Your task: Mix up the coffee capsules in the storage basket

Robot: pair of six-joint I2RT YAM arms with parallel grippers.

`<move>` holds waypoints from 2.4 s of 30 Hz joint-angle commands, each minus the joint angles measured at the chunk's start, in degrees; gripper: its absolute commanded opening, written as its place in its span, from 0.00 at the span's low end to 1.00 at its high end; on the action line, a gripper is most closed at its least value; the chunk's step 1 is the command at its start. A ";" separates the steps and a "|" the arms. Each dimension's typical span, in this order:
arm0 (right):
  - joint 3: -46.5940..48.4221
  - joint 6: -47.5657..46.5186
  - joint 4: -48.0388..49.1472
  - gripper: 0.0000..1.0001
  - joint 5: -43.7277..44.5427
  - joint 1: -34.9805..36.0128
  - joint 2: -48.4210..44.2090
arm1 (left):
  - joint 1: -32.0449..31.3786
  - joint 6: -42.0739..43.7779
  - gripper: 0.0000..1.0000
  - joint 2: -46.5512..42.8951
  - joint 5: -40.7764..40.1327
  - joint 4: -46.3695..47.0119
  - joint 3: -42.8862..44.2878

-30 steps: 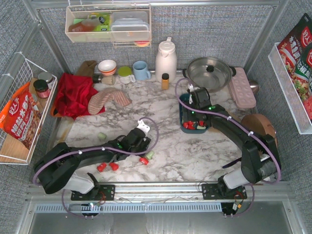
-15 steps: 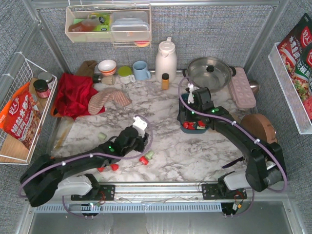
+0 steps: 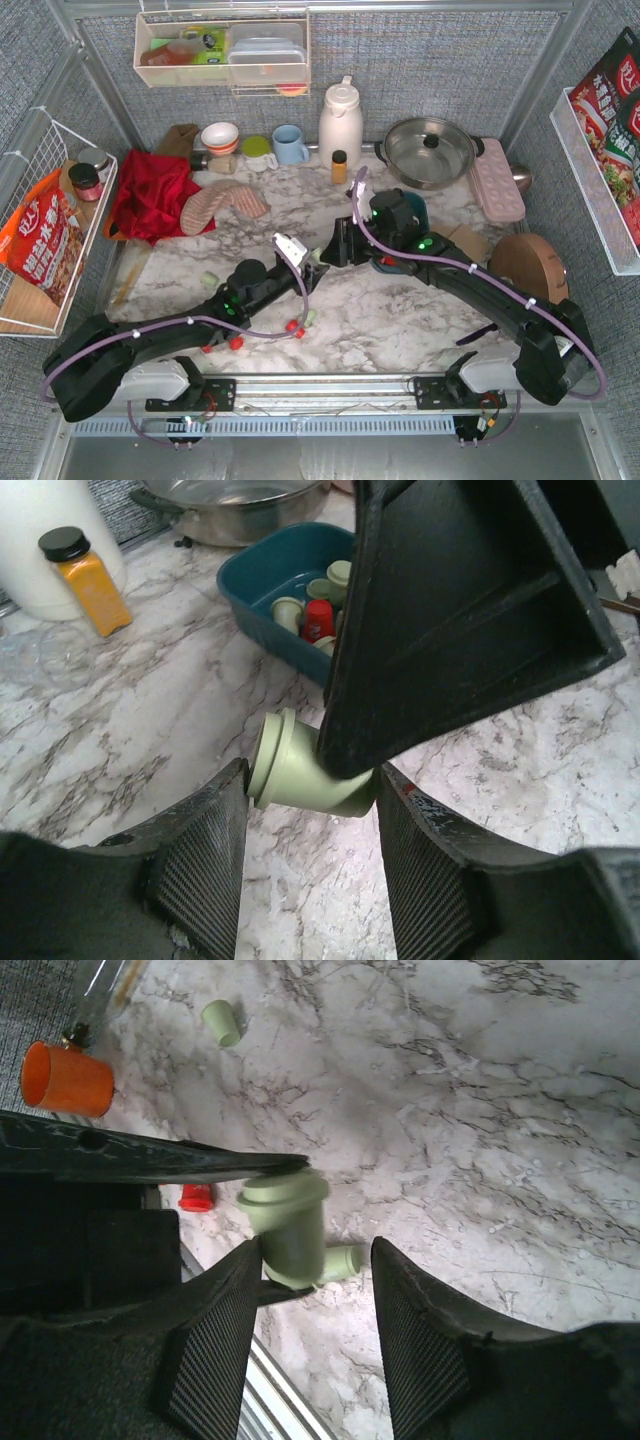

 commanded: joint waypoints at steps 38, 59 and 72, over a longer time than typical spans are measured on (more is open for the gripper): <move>5.63 -18.10 -11.81 0.42 45.00 -10.38 10.99 | -0.40 -22.52 0.99 -9.59 -9.82 -39.53 0.49; 3.31 -13.32 -11.54 0.99 46.86 -12.12 4.99 | -10.87 -25.29 0.95 -0.22 -12.09 -51.87 7.90; -4.16 -11.74 -5.17 0.98 34.77 -17.01 -3.47 | -13.16 -26.22 0.77 4.25 -13.78 -54.83 7.90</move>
